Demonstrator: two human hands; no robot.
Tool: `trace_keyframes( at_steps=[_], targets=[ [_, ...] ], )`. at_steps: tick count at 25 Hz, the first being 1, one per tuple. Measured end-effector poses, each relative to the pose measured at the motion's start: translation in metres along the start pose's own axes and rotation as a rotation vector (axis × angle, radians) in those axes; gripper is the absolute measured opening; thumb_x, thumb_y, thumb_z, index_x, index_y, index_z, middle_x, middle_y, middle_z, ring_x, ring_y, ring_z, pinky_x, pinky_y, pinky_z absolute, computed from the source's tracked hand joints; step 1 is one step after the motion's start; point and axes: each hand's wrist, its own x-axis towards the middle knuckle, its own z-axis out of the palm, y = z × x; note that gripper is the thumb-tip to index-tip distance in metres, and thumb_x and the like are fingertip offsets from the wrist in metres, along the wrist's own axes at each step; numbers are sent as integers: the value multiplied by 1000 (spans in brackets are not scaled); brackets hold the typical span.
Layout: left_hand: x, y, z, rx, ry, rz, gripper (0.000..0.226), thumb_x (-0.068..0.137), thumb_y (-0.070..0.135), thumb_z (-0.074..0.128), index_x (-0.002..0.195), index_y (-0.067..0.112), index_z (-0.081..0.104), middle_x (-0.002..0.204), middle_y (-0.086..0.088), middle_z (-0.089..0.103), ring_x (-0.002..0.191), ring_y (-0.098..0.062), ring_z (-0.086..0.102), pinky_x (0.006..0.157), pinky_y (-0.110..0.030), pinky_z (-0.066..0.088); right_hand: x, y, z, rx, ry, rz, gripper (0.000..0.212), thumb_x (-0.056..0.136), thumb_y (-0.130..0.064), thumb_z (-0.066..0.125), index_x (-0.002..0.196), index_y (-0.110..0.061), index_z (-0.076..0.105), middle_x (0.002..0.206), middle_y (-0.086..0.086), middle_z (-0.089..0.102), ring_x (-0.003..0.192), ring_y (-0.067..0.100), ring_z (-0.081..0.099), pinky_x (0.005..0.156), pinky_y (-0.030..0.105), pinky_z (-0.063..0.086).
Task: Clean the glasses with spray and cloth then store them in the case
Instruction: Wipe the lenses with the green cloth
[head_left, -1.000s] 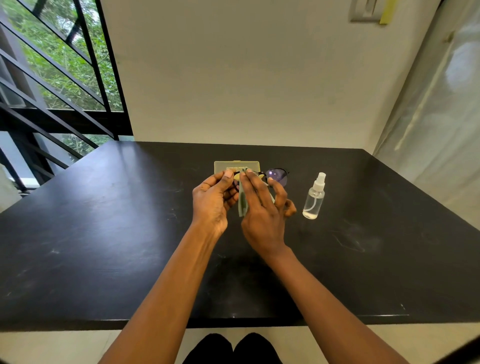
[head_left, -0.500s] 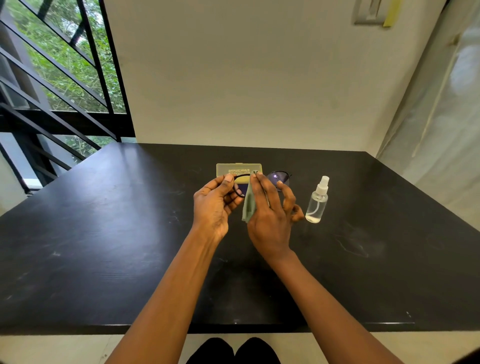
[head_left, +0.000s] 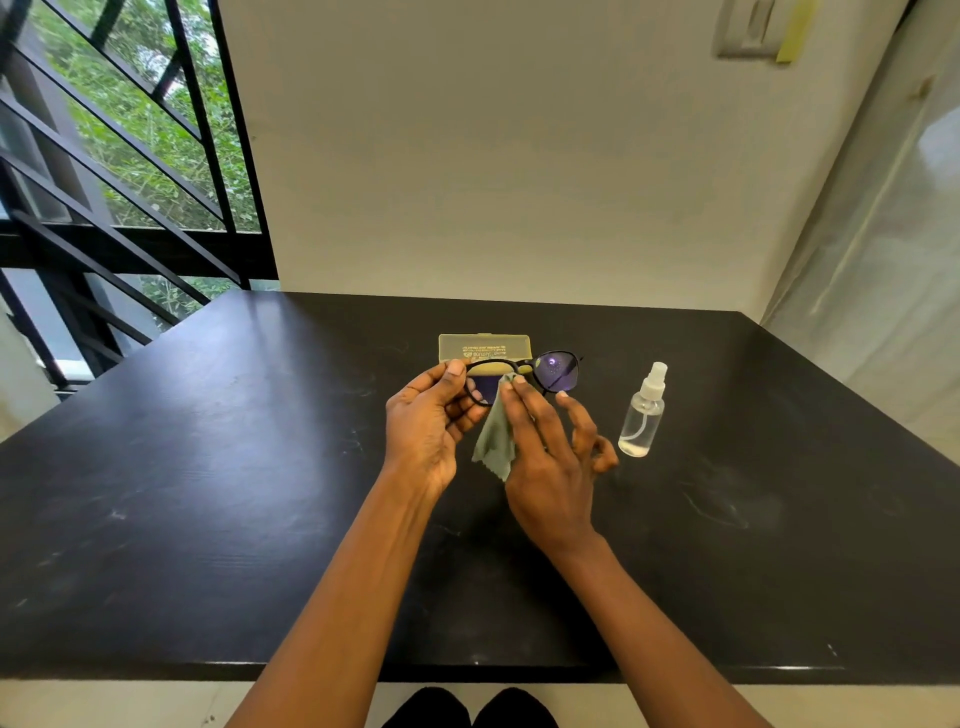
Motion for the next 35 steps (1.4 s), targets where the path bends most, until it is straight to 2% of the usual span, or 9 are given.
trace_keyframes(
  at_steps=[4, 6, 10, 13, 16, 21, 25, 30, 35],
  targets=[
    [0, -1, 2, 0, -11, 1, 11, 88, 11, 57, 89, 8, 67, 62, -4, 64, 56, -12, 61, 55, -22, 56, 12, -7, -3, 28, -4, 65, 57, 77, -25, 42, 134, -21, 39, 138, -4, 37, 122, 27, 31, 77, 46, 46],
    [0, -2, 3, 4, -10, 0, 11, 88, 11, 57, 87, 8, 67, 64, -4, 64, 55, -11, 61, 54, -21, 56, 18, -12, -2, 37, 7, 63, 56, 77, -20, 41, 133, -21, 41, 138, -4, 44, 121, 27, 32, 78, 43, 44],
    [0, -2, 4, 11, -4, -6, 12, 88, 11, 58, 83, 11, 68, 72, -5, 66, 62, -13, 61, 53, -21, 53, 18, -19, -1, 50, 48, -16, 62, 73, -6, 41, 132, -23, 43, 136, -4, 51, 120, 27, 33, 89, 37, 35],
    [2, -1, 5, 21, 11, 1, 12, 88, 12, 58, 83, 12, 69, 75, -4, 68, 65, -13, 62, 54, -20, 51, 12, -17, -4, -11, 56, -77, 63, 73, -7, 41, 133, -26, 42, 135, -7, 54, 122, 25, 34, 84, 38, 31],
    [2, 1, 4, 7, 27, 7, 13, 89, 11, 57, 84, 11, 69, 71, -4, 67, 62, -12, 62, 52, -19, 54, 4, -9, -6, -17, 30, -101, 60, 78, -10, 39, 135, -27, 41, 136, -7, 53, 124, 24, 32, 78, 44, 41],
    [0, 2, 5, 10, 18, 5, 12, 89, 12, 55, 88, 9, 66, 69, -5, 64, 60, -13, 60, 53, -20, 56, 6, 6, -7, -79, -26, -33, 68, 71, -14, 51, 137, -24, 37, 141, -7, 39, 124, 26, 30, 81, 39, 29],
    [-1, 0, 5, 4, 6, 3, 12, 89, 12, 55, 87, 10, 67, 69, -5, 64, 61, -13, 61, 56, -22, 56, 19, 0, -7, -14, -89, 42, 77, 66, -18, 58, 138, -23, 31, 141, -6, 29, 123, 27, 26, 77, 47, 43],
    [-2, 0, 5, 21, -9, 11, 12, 89, 12, 56, 85, 12, 67, 74, -6, 66, 65, -14, 62, 57, -22, 55, 23, -14, -4, 47, -106, 15, 67, 72, -14, 36, 138, -26, 32, 144, -8, 31, 125, 27, 27, 79, 48, 44],
    [1, 0, 5, 19, 19, 12, 12, 89, 13, 56, 87, 12, 68, 82, -6, 68, 71, -15, 65, 55, -21, 55, 9, -22, -8, 18, -82, -54, 65, 75, -16, 40, 138, -29, 35, 144, -10, 37, 125, 24, 32, 80, 44, 39]
  ],
)
